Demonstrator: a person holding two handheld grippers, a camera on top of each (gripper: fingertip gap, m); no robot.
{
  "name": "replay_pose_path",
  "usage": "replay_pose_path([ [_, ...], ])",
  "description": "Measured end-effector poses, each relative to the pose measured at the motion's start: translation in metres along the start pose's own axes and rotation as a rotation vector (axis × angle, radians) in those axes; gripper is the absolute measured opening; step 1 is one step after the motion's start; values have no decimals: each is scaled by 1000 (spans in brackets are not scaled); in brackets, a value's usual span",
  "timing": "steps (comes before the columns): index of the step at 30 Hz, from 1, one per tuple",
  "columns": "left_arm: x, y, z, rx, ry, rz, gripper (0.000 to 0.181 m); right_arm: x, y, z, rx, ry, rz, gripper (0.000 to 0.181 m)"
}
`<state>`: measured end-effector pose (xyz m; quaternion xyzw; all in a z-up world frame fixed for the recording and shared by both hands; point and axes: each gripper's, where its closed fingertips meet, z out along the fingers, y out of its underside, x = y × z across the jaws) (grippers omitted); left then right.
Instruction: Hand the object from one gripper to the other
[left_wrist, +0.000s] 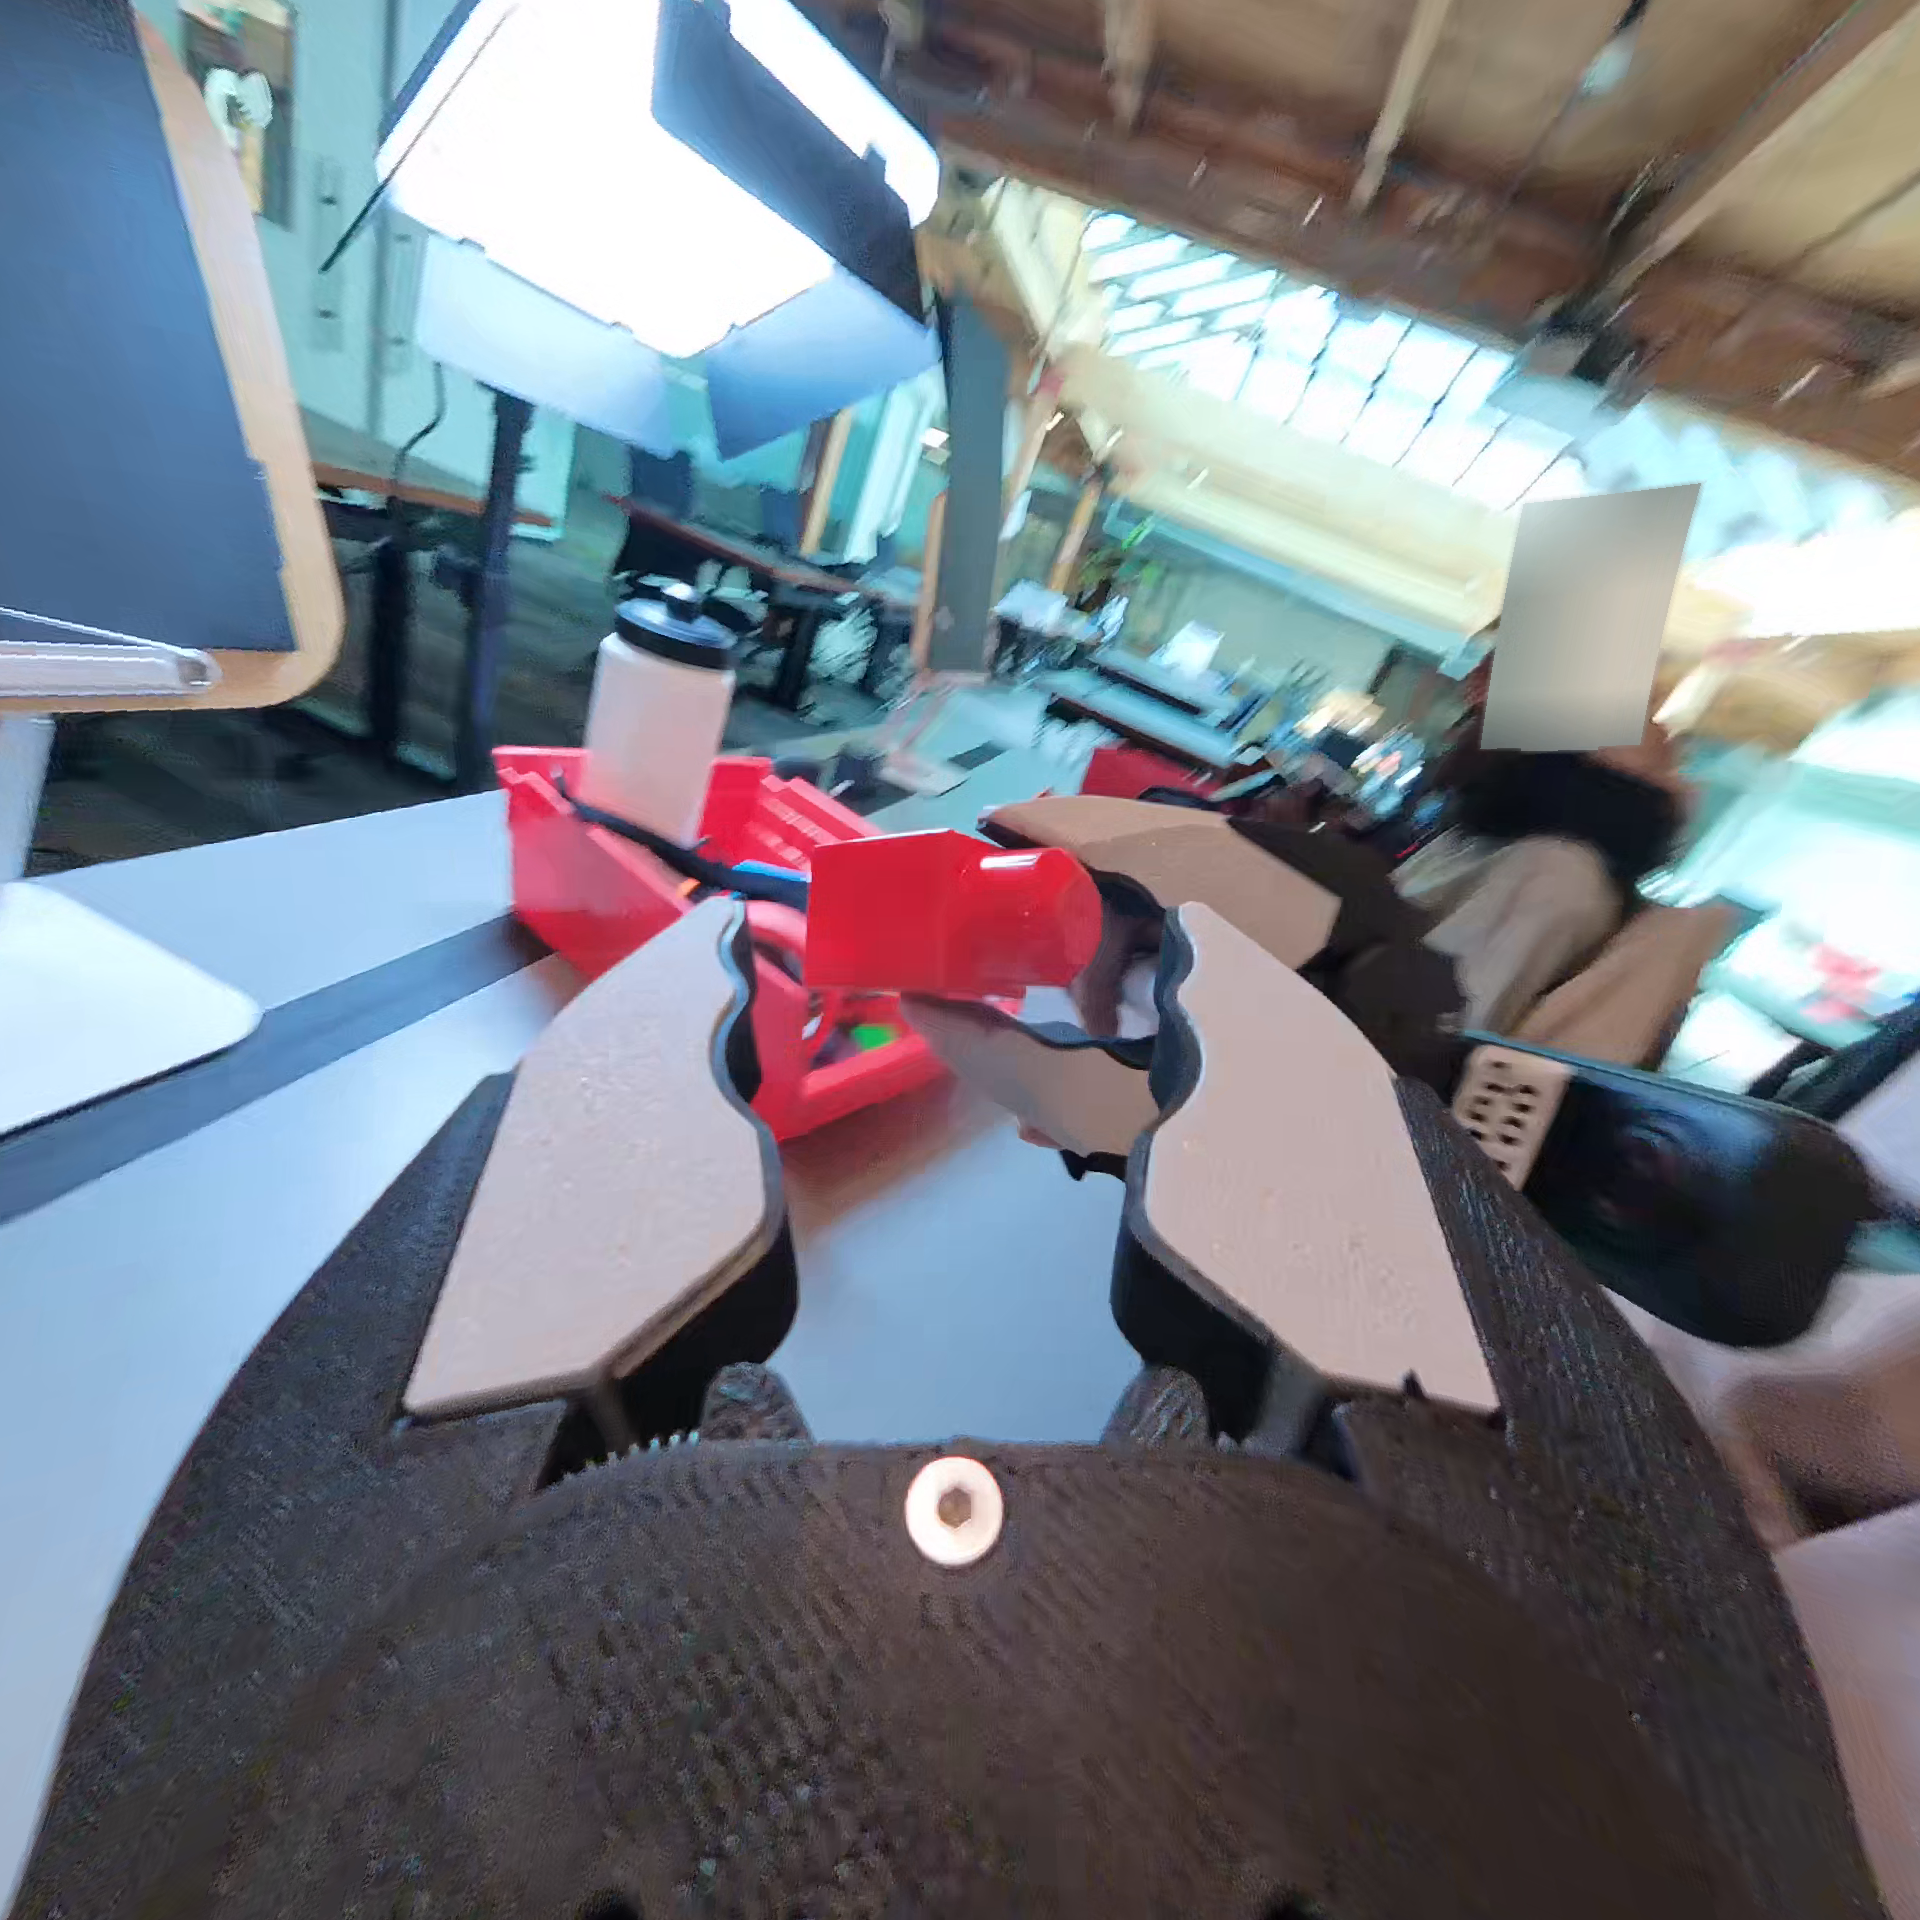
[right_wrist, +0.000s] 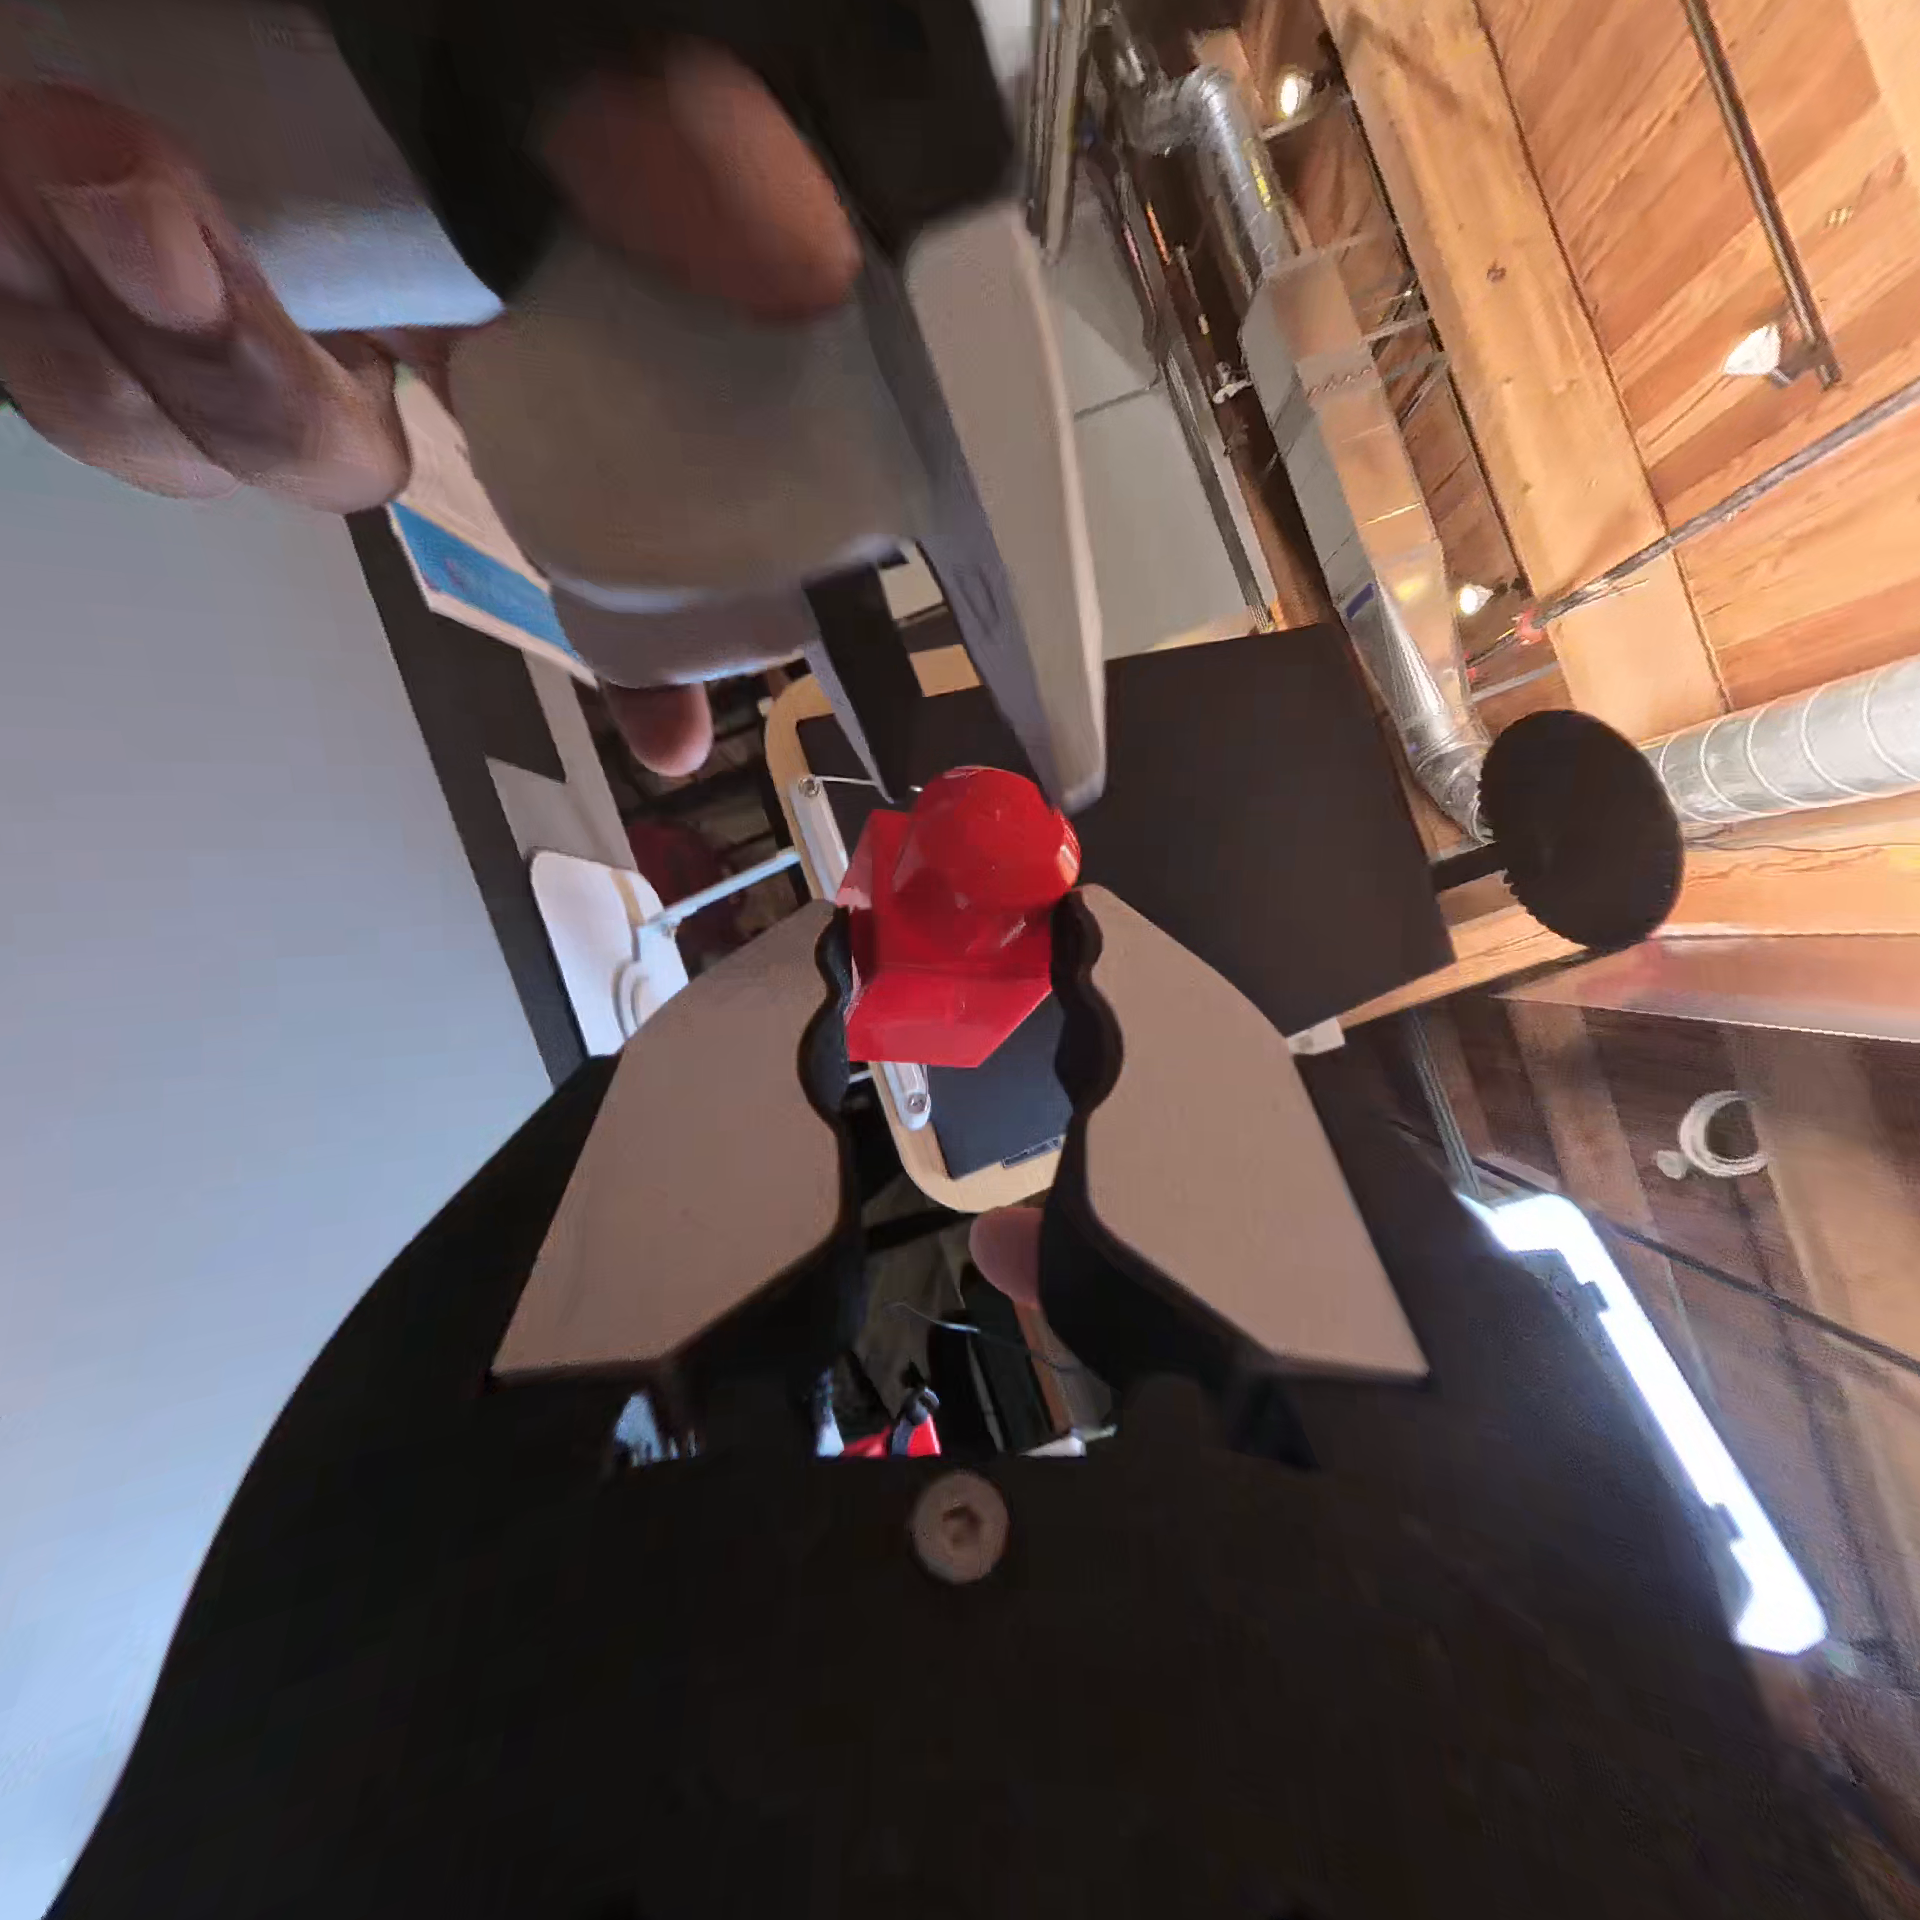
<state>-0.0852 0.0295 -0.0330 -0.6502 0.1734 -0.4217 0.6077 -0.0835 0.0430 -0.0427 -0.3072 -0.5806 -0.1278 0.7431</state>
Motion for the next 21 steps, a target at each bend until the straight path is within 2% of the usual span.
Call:
replay_pose_path([
  [3,-9,29,9,-181,-125,164,63,-17,-6,4,-21,-15,-71,37],
  [4,-14,35,9,-224,-173,230,55,-20,-10,4,-12,-19,-101,37],
  [6,-14,32,9,-208,-203,355,37,-19,-14,3,-19,-9,-140,35],
  [9,-11,31,8,-208,-171,420,36,-19,-18,0,-5,-67,-84,35],
  [11,-8,28,6,-168,-97,382,36,-16,-25,-5,48,-150,99,39],
  [13,-1,19,0,-89,35,268,36,-11,-33,-11,120,-279,369,47],
  [14,3,13,-5,-43,111,216,36,-7,-38,-16,174,-362,507,51],
  [17,11,11,-14,-35,304,-3,36,12,-52,-38,377,-565,863,63],
  [19,25,6,-19,17,449,-80,36,26,-56,-49,505,-696,1098,61],
  [21,40,14,-21,-21,548,-59,37,35,-54,-57,582,-862,1336,58],
])
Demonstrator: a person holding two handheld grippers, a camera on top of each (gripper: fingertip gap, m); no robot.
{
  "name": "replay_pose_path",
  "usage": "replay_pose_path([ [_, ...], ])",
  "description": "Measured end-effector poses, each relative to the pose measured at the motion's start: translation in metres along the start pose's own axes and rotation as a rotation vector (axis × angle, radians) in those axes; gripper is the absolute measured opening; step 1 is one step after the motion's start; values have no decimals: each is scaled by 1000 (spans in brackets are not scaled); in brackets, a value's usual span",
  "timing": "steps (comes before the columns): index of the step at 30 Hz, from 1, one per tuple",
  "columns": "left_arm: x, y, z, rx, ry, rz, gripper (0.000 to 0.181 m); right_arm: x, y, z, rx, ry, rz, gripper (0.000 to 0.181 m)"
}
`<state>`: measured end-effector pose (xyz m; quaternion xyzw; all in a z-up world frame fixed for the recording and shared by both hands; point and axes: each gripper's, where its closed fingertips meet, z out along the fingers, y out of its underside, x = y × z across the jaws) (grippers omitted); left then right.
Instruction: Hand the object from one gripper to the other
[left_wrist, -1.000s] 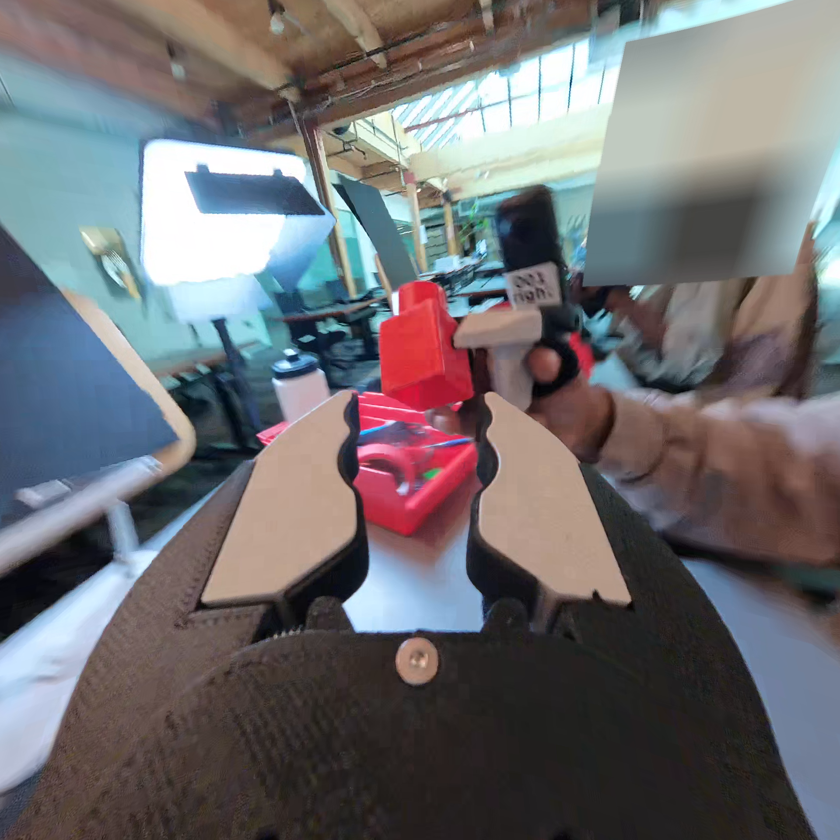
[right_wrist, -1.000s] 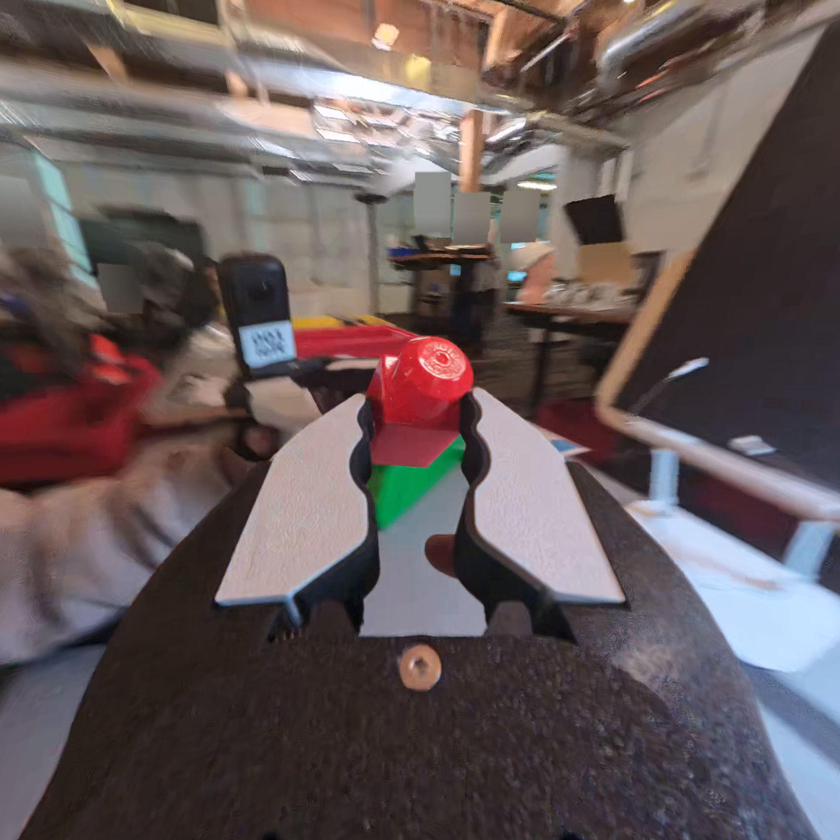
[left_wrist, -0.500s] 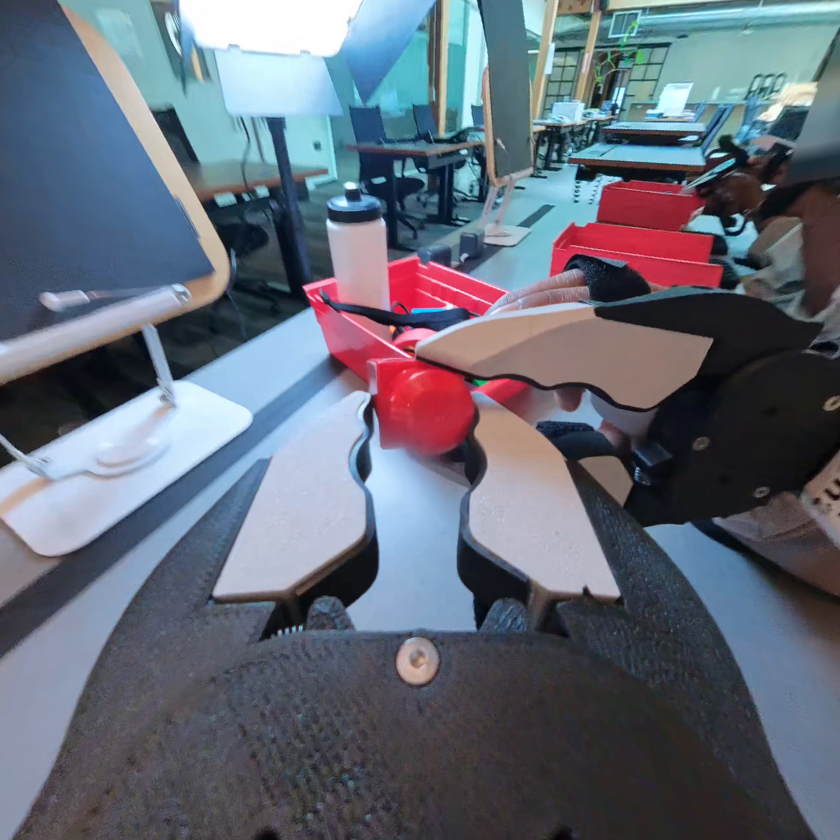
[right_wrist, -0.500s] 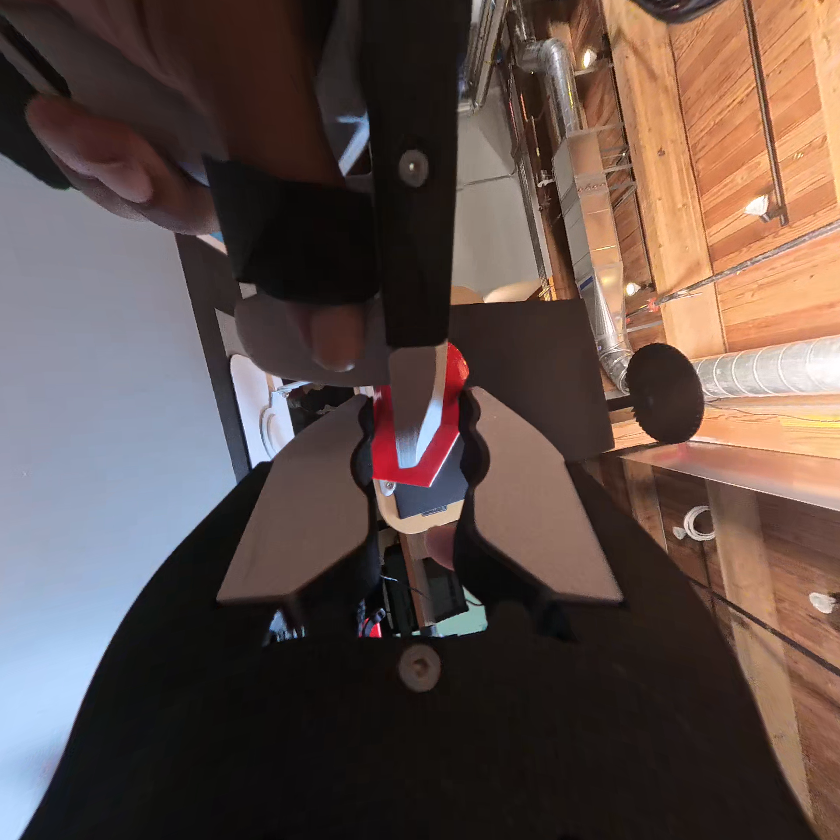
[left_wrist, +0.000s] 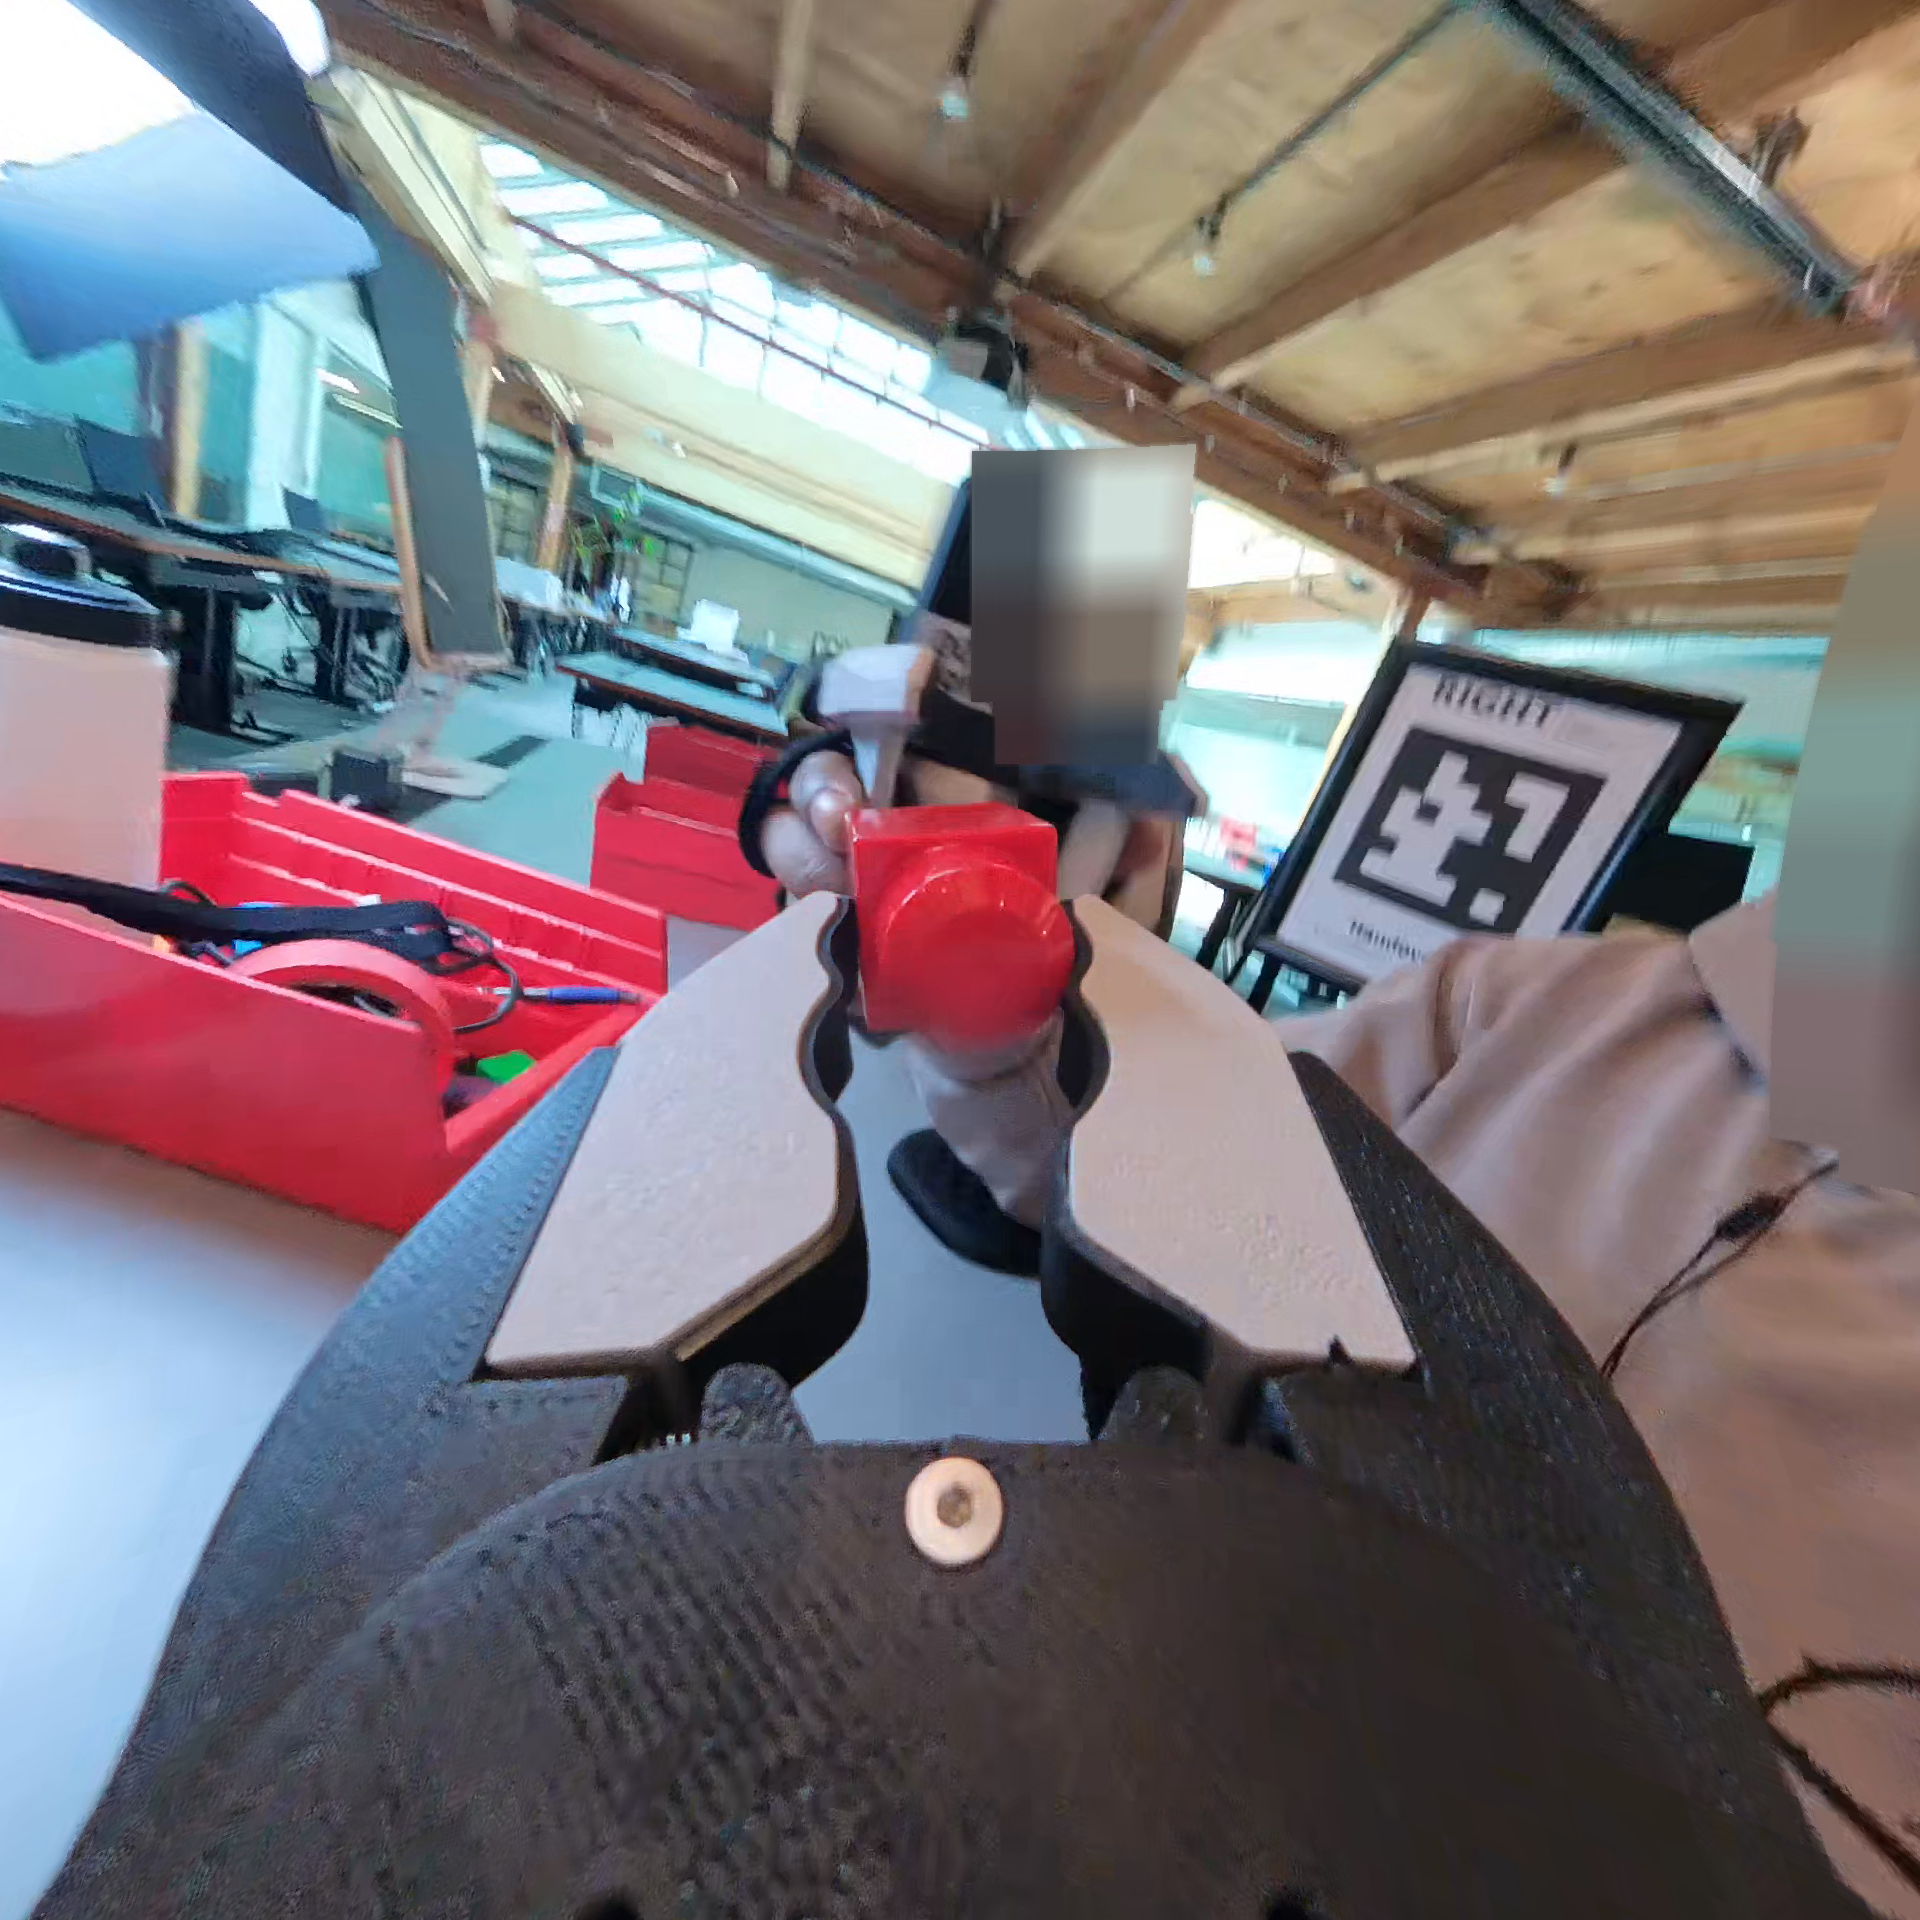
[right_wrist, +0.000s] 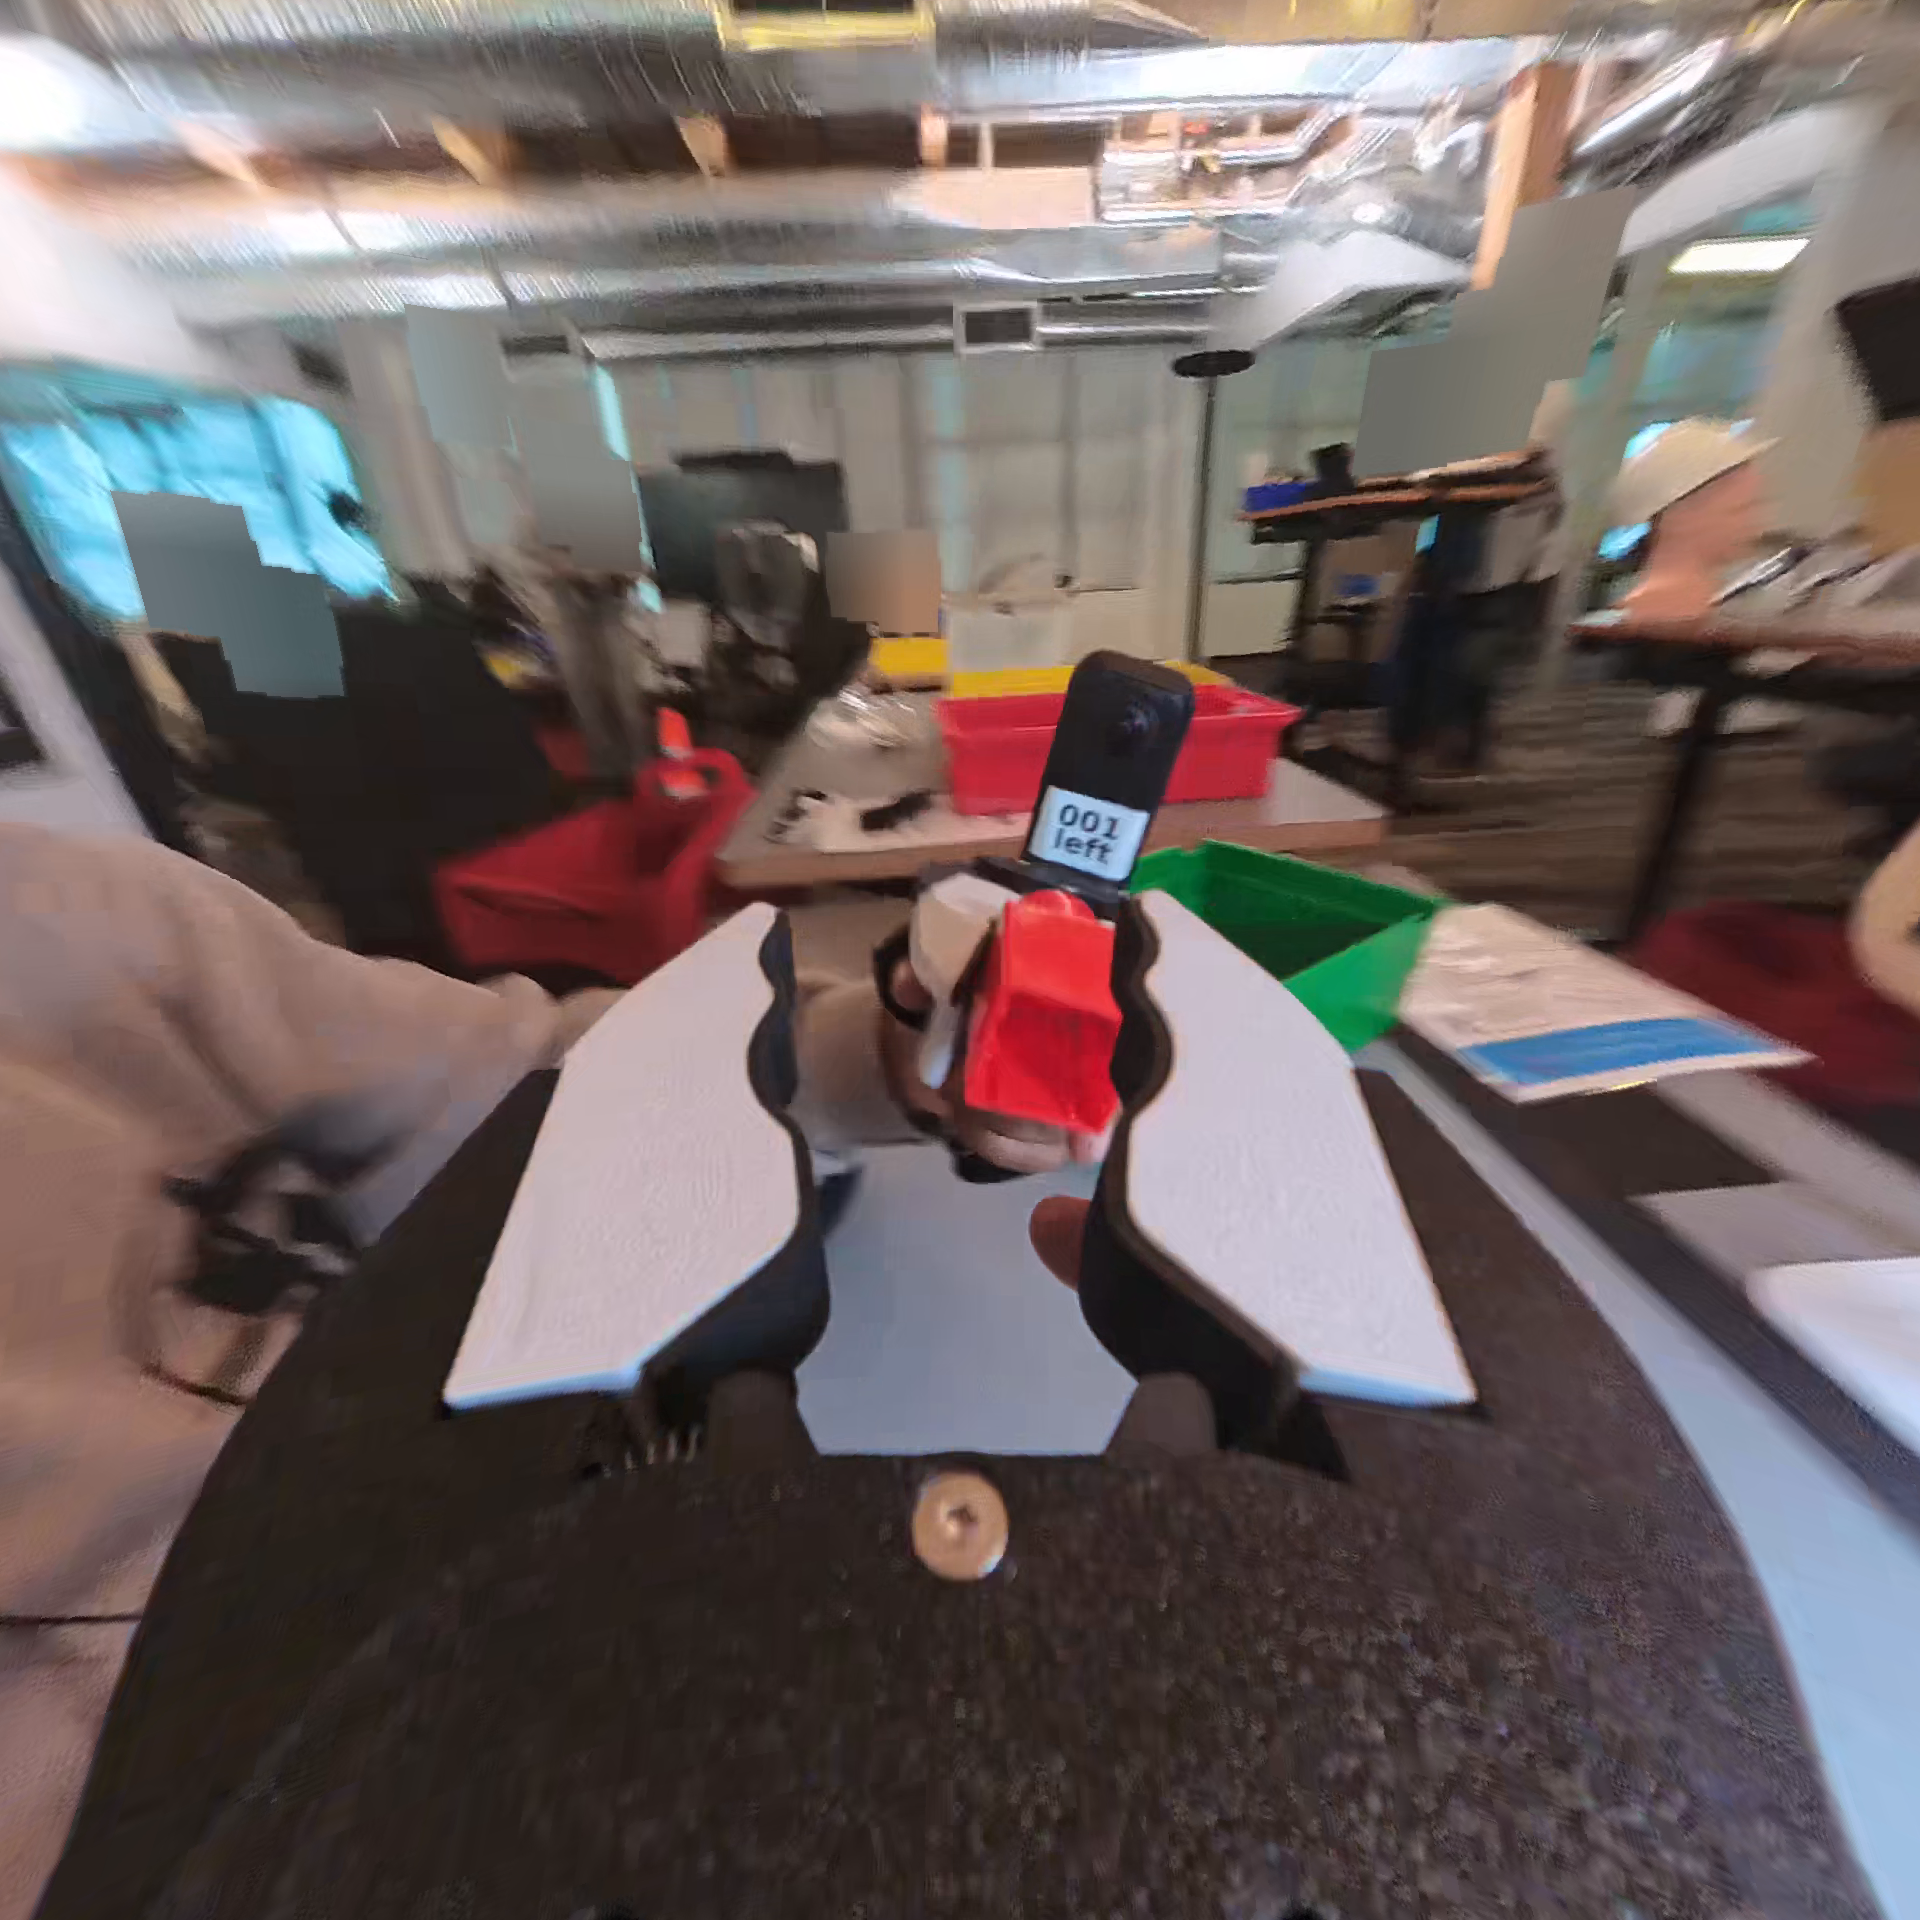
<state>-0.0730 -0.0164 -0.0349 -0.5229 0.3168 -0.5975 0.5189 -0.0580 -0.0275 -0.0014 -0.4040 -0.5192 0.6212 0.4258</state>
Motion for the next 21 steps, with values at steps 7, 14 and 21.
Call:
replay_pose_path([
  [7,-6,79,10,-617,-159,206,37,3,55,-9,-396,20,-101,53],
  [14,7,126,2,-912,-103,154,37,-26,114,-10,-711,-127,-243,31],
  [21,61,158,-12,-1042,263,-56,37,-70,134,-5,-765,-355,-310,31],
])
